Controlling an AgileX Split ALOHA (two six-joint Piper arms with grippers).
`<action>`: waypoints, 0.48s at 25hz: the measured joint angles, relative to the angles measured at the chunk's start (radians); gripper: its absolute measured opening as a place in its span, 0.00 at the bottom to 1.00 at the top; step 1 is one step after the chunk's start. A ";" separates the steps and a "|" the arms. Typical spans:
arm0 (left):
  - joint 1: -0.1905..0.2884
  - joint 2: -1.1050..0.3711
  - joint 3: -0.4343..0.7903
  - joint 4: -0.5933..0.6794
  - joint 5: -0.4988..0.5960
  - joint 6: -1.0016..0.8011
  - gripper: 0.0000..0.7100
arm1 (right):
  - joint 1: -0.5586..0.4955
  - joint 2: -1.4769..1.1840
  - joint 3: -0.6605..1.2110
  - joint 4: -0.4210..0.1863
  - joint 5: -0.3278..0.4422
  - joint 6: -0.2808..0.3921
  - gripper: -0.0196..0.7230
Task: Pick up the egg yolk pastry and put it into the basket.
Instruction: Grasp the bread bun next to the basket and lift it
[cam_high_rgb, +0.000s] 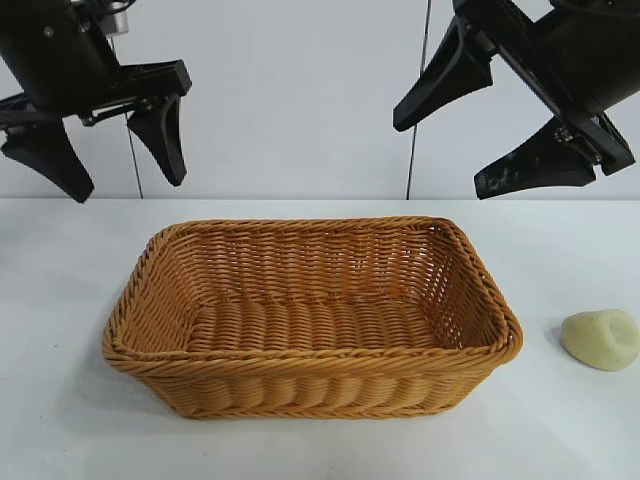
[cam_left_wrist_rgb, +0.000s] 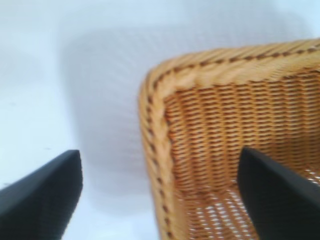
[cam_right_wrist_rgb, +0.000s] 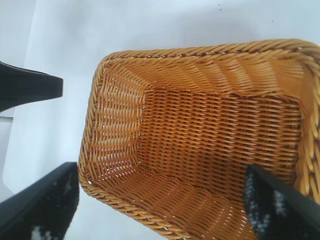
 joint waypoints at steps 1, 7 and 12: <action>0.015 0.000 -0.019 0.021 0.020 0.000 0.86 | 0.000 0.000 0.000 0.000 0.000 0.000 0.88; 0.165 0.000 -0.064 0.061 0.079 0.001 0.86 | 0.000 0.000 0.000 0.000 0.000 0.000 0.88; 0.255 0.000 -0.064 0.087 0.158 0.013 0.86 | 0.000 0.000 0.000 0.000 0.000 0.000 0.88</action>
